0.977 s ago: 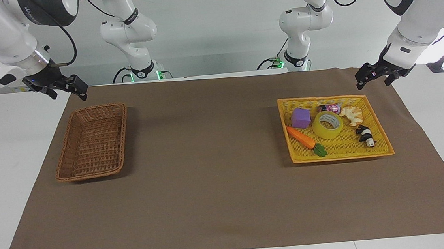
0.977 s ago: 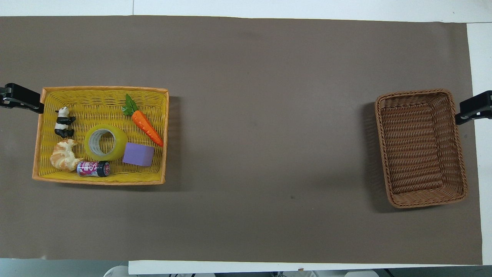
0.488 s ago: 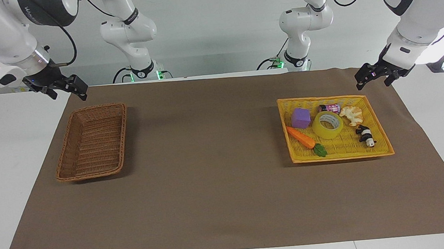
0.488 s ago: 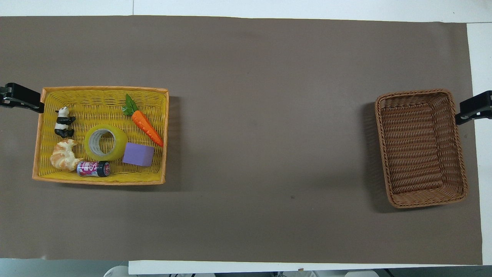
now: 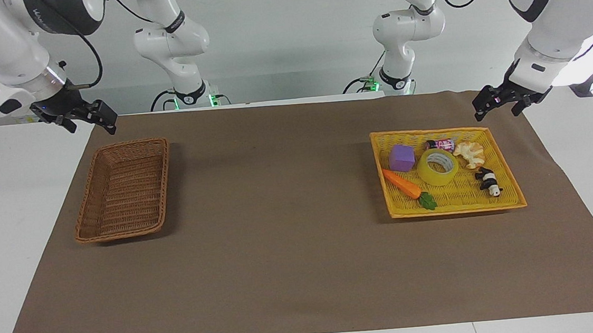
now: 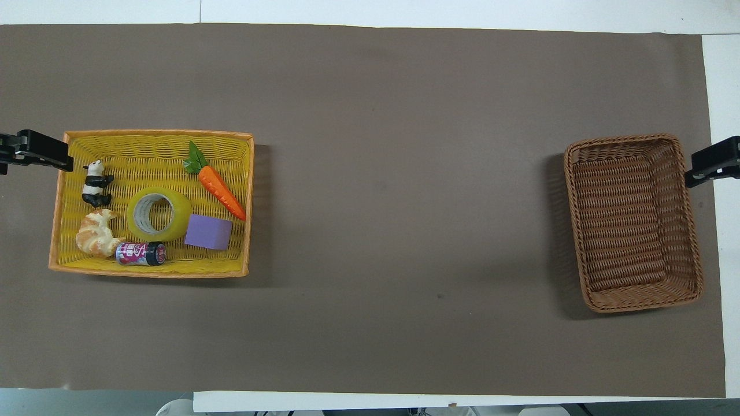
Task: Move tape to another basket
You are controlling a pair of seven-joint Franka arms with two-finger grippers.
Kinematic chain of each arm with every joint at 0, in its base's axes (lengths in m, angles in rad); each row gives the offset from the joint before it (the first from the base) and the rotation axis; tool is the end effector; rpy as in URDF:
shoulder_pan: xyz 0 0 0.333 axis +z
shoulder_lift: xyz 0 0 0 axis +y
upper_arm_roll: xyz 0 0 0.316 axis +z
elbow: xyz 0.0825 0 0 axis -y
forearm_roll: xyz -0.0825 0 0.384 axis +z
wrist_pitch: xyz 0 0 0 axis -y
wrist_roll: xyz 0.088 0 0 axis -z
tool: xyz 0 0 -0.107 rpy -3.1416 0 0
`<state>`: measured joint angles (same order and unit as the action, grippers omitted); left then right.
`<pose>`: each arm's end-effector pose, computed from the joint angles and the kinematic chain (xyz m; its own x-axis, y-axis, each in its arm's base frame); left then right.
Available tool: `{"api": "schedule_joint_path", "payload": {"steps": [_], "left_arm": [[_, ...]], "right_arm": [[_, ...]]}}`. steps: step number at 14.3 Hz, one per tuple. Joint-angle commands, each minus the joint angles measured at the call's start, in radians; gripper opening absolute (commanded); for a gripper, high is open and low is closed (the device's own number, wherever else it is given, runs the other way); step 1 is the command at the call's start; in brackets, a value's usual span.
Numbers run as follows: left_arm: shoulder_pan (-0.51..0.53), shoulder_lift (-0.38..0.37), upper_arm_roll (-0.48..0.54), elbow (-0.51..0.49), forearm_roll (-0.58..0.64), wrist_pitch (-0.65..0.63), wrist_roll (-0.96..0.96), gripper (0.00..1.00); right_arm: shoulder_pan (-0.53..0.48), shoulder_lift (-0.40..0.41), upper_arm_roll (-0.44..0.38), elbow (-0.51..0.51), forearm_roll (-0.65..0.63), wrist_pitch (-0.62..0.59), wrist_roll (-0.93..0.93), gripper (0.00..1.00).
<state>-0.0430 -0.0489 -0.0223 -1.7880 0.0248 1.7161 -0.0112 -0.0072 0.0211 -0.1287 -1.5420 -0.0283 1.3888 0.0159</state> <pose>0.5438 -0.0335 0.5607 0.9981 -0.0576 -0.0228 -0.0582 -0.9980 -0.0258 0.5352 -0.0759 0.6122 0.9728 -0.1547 -0.1726 -0.1511 -0.9879 0.0338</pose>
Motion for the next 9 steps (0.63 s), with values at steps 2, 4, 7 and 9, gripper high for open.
{"api": "schedule_joint_path", "payload": {"steps": [2,4,7,9], "left_arm": [[0.038,-0.066,0.004,-0.27,-0.003,0.258,0.002,0.97],[0.037,-0.031,0.004,-0.286,-0.003,0.28,0.005,0.97],[0.054,-0.035,0.004,-0.422,-0.003,0.397,0.06,0.97],[0.045,-0.04,0.004,-0.473,-0.003,0.428,0.056,0.97]], "right_arm": [[-0.008,-0.015,0.004,-0.013,0.014,-0.007,-0.01,0.99],[-0.008,-0.015,0.004,-0.013,0.014,-0.007,-0.01,0.99],[-0.008,-0.015,0.004,-0.013,0.014,-0.007,-0.01,0.99],[-0.008,-0.015,0.004,-0.013,0.014,-0.007,-0.01,0.99]]}}
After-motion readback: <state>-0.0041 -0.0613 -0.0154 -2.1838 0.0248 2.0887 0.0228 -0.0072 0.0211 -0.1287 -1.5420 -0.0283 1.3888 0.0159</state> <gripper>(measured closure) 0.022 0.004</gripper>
